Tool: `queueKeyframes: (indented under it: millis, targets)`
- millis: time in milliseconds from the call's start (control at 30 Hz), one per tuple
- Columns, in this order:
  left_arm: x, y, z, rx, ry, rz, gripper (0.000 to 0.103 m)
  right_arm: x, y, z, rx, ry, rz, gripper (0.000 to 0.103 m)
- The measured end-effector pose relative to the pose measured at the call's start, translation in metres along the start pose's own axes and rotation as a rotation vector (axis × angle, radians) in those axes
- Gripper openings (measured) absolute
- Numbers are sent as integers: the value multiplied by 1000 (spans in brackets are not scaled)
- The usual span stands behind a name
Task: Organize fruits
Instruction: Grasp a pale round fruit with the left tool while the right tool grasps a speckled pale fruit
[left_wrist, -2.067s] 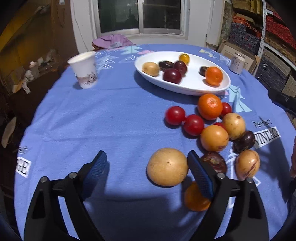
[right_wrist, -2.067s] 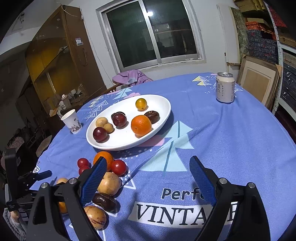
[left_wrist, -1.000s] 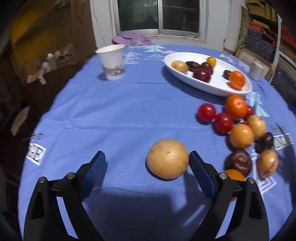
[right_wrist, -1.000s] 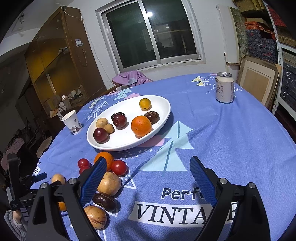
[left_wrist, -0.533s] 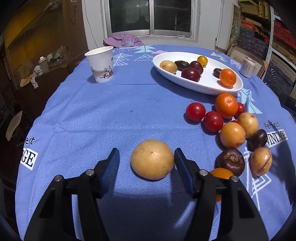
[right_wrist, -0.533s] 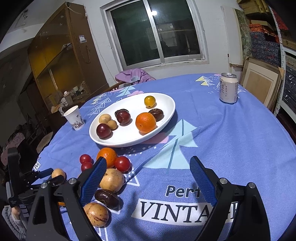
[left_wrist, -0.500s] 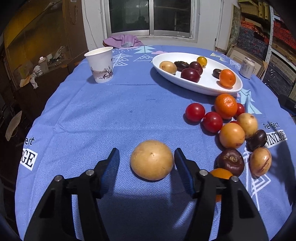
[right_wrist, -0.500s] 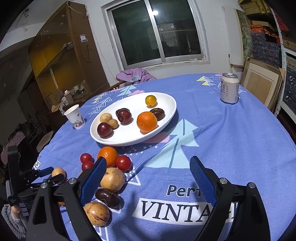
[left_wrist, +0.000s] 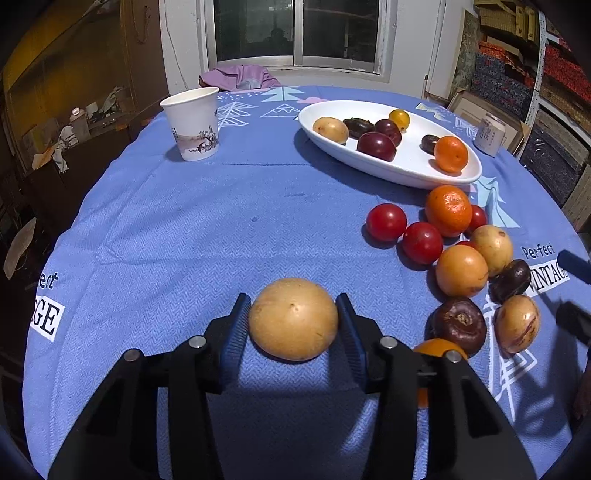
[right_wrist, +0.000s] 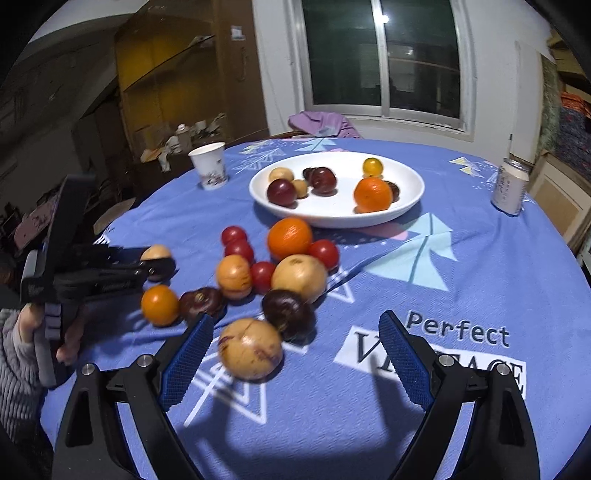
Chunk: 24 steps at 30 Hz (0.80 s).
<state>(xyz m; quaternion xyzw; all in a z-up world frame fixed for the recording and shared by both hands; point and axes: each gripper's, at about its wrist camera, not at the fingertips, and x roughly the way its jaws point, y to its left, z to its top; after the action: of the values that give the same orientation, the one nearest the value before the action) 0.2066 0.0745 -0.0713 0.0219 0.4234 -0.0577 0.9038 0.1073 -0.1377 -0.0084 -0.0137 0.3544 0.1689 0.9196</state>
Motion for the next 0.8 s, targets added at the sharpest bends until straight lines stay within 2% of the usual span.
queueKeyframes:
  millis: [100, 167, 267, 600, 767, 800]
  targets:
    - [0, 1, 0, -6, 2, 3, 47, -2, 0, -1, 5, 4, 10, 89]
    - [0, 1, 0, -6, 2, 8, 47, 1, -1, -2, 19, 29, 18, 79]
    - [-1, 1, 0, -8, 4, 11, 47, 8, -2, -2, 27, 65, 23, 70]
    - [-1, 1, -2, -4, 4, 18, 47, 25, 15, -3, -56, 158, 67, 69]
    - [-1, 1, -2, -2, 4, 20, 48, 34, 22, -5, -84, 212, 83, 51]
    - [-1, 1, -2, -2, 4, 21, 48, 35, 23, -5, -89, 217, 86, 50]
